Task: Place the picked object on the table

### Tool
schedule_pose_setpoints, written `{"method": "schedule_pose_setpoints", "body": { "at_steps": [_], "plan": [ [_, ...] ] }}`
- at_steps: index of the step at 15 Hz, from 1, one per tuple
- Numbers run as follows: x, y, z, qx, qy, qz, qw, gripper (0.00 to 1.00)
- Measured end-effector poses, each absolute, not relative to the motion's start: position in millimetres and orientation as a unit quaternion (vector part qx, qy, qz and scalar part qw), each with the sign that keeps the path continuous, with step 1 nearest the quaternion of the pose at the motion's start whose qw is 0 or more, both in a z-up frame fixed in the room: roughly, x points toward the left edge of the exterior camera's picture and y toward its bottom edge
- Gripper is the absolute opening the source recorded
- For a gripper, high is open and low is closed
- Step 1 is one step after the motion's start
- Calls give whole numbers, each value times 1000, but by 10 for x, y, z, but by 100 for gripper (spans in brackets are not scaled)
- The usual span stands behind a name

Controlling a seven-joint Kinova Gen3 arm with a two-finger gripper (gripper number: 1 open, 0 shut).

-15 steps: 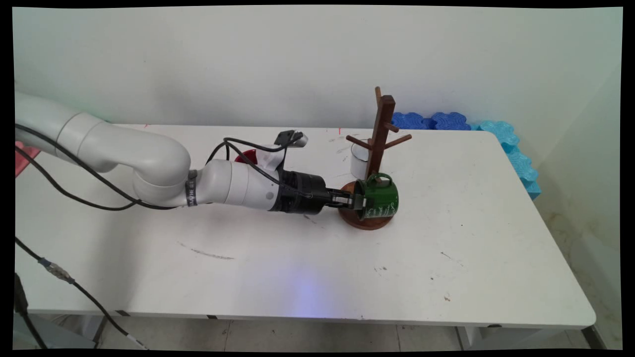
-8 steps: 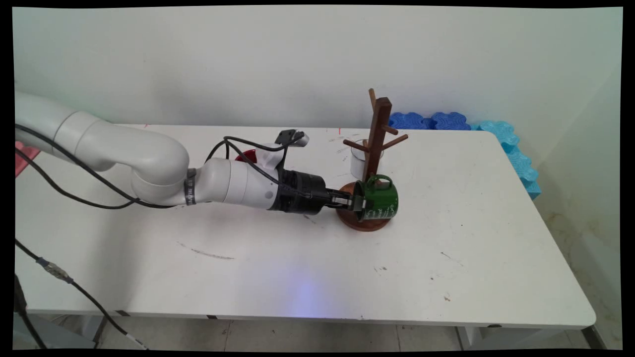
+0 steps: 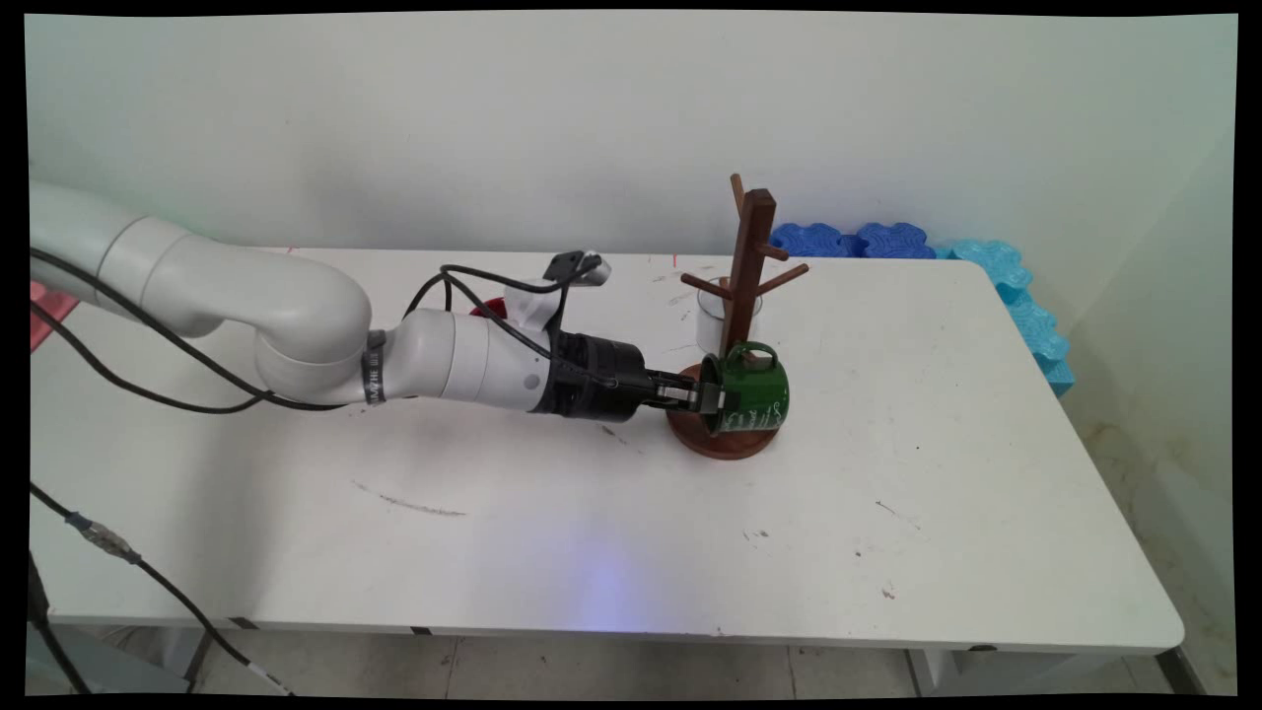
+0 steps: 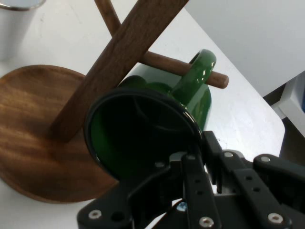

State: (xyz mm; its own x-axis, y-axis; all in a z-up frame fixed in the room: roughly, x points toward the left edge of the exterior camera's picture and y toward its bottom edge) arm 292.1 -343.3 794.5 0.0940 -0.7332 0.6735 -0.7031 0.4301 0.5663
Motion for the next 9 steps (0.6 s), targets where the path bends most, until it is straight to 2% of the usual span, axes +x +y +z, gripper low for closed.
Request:
{"method": "schedule_pose_setpoints", "body": {
  "at_steps": [9],
  "plan": [
    [2915,-3459,8008,540,-667,-16,513,0]
  ]
}}
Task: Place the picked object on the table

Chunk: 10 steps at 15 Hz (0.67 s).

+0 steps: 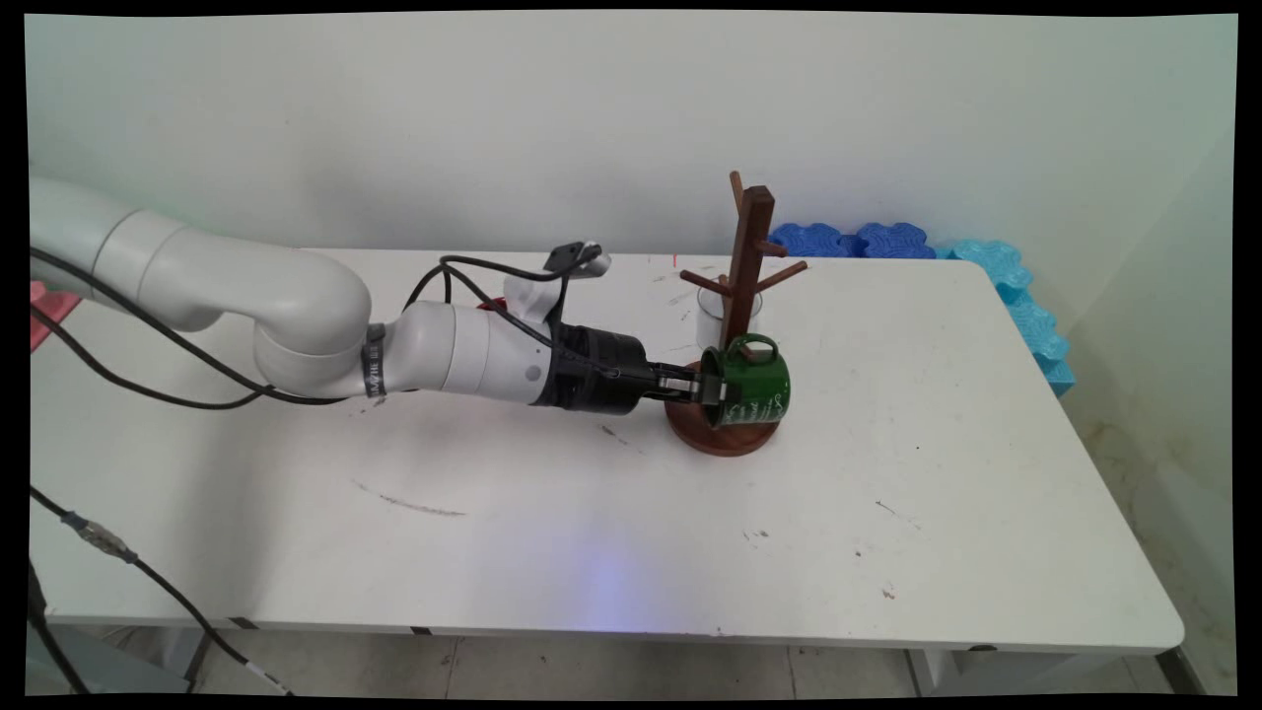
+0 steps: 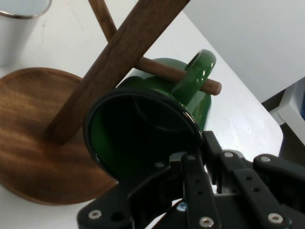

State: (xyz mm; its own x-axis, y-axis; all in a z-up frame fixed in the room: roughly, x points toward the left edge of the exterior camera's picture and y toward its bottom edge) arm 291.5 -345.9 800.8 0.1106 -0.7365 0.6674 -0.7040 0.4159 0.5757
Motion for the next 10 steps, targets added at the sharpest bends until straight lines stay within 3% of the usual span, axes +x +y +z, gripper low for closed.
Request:
{"method": "schedule_pose_setpoints", "body": {
  "at_steps": [10],
  "plan": [
    [2887,-3419,8053,541,-669,-20,509,0]
  ]
}}
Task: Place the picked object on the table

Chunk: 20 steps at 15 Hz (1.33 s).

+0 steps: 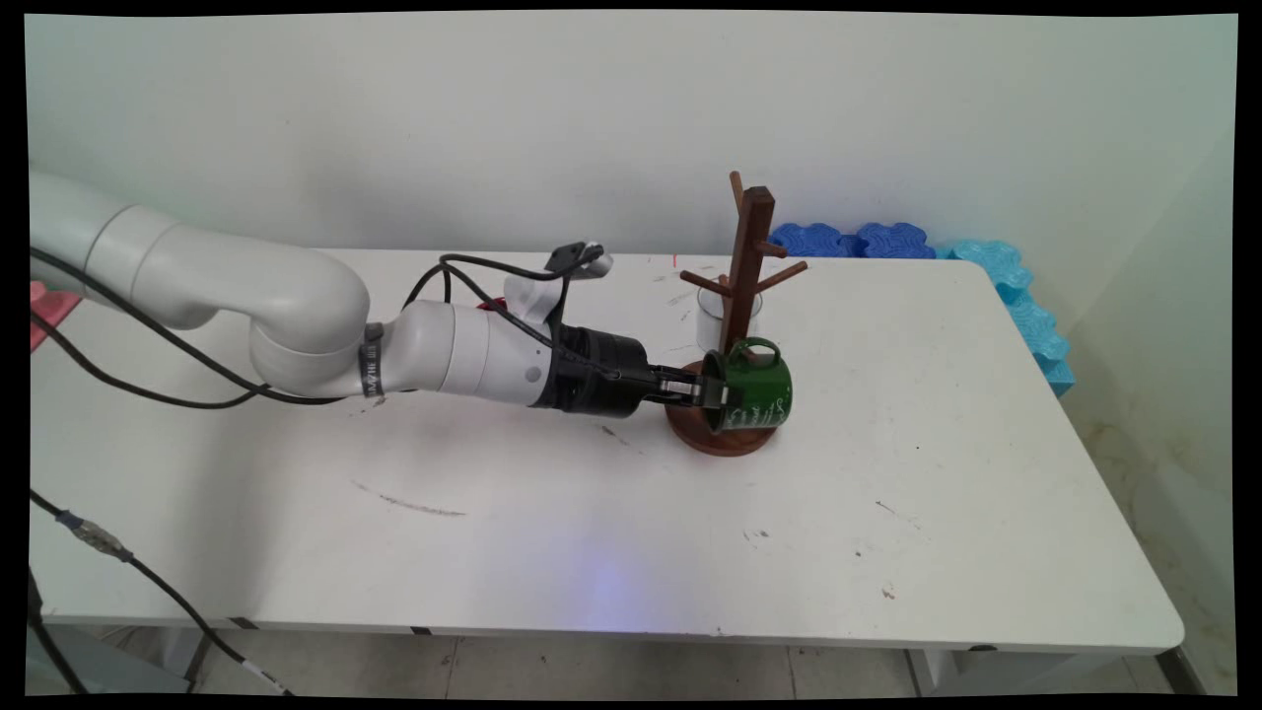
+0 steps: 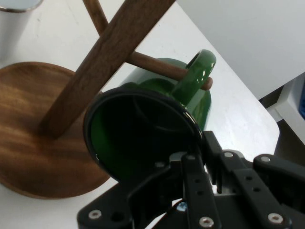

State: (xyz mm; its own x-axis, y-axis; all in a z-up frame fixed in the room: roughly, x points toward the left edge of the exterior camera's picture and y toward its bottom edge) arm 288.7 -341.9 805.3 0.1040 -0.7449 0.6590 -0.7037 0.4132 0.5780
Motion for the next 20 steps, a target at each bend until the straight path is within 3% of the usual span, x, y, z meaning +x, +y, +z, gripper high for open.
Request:
{"method": "schedule_pose_setpoints", "body": {
  "at_steps": [20],
  "plan": [
    [2797,-3235,8300,529,-681,-22,506,0]
  ]
}}
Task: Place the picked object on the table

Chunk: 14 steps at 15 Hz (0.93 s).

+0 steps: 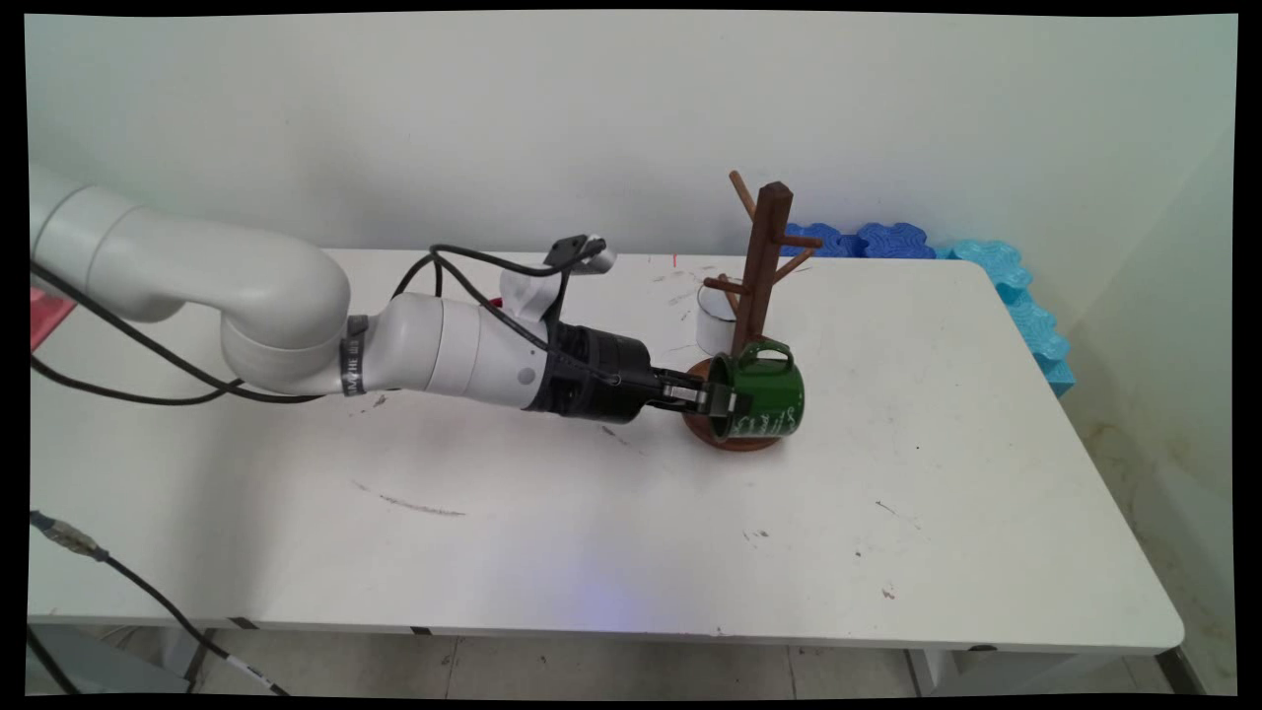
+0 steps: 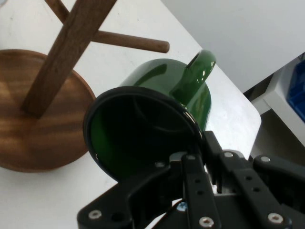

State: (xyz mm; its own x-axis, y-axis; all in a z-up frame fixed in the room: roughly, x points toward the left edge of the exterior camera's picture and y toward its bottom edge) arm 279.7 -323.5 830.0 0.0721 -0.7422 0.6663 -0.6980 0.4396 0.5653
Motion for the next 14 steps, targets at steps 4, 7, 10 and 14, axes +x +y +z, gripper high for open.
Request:
{"method": "schedule_pose_setpoints", "body": {
  "at_steps": [4,7,10,14],
  "plan": [
    [2803,-3157,8337,525,-688,-24,501,0],
    [2822,-3096,8386,515,-699,-22,495,0],
    [2865,-3058,8465,500,-716,-15,488,0],
    [2968,-3022,8594,472,-742,-1,476,0]
  ]
}}
